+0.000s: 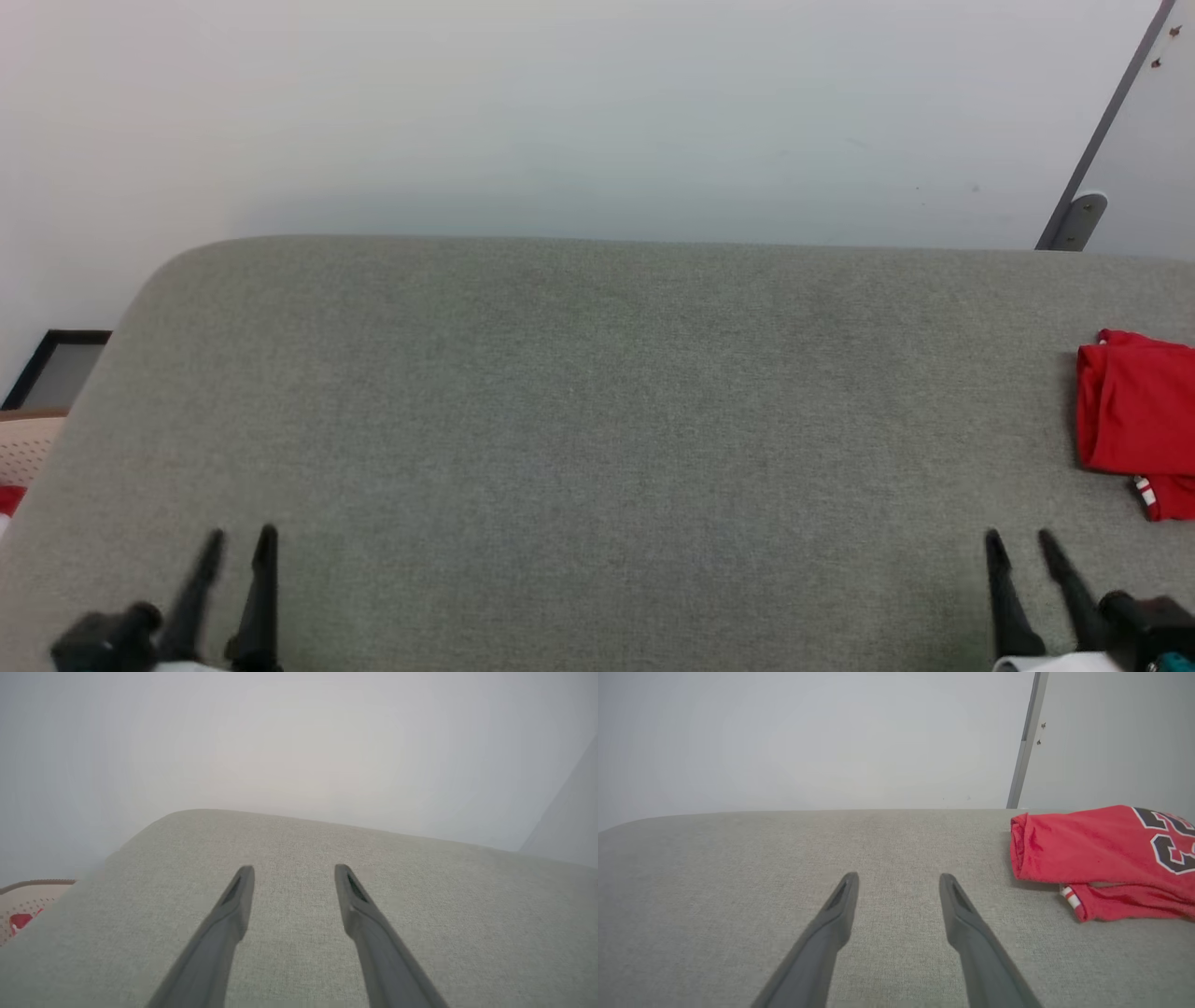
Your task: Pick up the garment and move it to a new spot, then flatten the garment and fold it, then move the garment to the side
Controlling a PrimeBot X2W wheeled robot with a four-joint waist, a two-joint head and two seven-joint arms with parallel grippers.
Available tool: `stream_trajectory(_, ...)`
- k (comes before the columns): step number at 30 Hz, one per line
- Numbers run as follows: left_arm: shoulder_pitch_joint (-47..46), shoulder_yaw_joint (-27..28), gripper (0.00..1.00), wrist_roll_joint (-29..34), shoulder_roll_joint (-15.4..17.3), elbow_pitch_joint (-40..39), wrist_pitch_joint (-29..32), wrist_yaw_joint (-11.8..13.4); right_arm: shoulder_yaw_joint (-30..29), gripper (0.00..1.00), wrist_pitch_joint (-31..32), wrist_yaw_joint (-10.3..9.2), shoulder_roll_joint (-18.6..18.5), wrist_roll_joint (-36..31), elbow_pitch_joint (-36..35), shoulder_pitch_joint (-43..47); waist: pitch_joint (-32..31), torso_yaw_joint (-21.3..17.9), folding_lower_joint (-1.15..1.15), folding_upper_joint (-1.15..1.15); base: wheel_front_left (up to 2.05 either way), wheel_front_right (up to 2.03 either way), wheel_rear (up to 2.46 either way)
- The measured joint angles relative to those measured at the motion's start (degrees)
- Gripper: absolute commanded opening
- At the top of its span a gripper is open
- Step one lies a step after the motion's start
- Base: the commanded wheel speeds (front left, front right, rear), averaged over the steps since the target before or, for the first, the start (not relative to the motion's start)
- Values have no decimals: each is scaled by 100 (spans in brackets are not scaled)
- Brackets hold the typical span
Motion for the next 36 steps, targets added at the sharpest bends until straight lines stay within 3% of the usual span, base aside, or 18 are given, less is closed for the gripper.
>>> stream_trajectory(5, 108, -58, 0, -133, -221, 188, 58, 1, -24, 0, 105, 0, 44, 163, 224, 91, 3, -5, 0, 0, 0, 0, 0)
stream_trajectory(36, -204, 146, 0, -2524, -717, 183, 854, 1, -62, 0, 843, 0, 102, 3243, 76, -118, 34, -69, 0, 0, 0, 0, 0)
